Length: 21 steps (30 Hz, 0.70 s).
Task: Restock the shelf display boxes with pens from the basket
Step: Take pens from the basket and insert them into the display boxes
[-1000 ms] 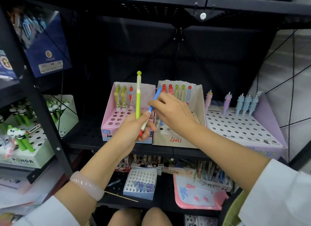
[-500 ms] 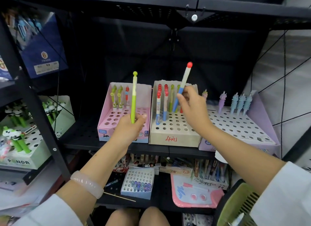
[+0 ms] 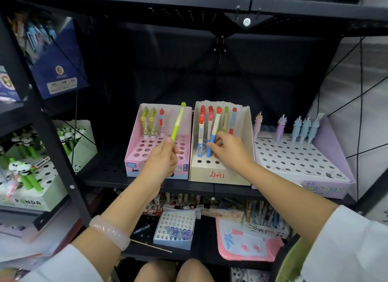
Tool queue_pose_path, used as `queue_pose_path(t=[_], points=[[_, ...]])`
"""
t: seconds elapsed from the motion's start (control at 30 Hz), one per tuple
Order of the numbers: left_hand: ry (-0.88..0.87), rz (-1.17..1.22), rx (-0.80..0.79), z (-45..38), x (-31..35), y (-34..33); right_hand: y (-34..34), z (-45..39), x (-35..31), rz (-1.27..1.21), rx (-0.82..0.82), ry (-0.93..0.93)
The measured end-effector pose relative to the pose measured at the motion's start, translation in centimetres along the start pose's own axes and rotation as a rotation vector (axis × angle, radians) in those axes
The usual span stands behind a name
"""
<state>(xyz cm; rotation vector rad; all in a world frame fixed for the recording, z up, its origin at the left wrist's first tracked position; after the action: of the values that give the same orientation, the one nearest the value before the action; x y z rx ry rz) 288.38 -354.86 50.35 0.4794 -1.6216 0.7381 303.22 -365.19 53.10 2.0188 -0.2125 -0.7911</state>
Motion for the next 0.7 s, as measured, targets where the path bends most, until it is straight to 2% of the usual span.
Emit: queue_pose_path(t=[0.13,0.27,0.43,0.57,0.7], points=[[-0.066,-0.010,-0.039,0.2,0.4,-0.7,0.3,-0.1,-0.1,0.074,-0.044,0.006],[-0.117,-0.044,-0.107,0.5,1.0,-1.8,2.6,-0.5,0.0,-0.034,0.101,-0.055],[-0.130,-0.059,-0.134,0.7,1.1,-3.1,3.2,-1.3,-0.8,-0.181,0.068,-0.083],[-0.204,-0.159,-0.060,0.2,1.8,-3.2,4.8,-1.5,-1.9,-0.250,0.129,-0.012],[-0.227,-0.112,-0.002,-0.7,2.8,-4.7,5.6,-1.3,-2.8,-0.303,0.104,0.075]])
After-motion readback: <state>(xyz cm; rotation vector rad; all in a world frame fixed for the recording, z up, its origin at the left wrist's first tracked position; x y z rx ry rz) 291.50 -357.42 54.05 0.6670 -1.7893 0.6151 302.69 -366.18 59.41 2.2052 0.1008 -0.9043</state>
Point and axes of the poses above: each hand's wrist, its own z-axis away from the middle knuckle, its own y-axis out of the back of the hand, x = y × z, the point moved 8 cm from there along -z, towards the middle knuckle, and after that the axes turned 11 degrees about z, right-handed, at the moved point
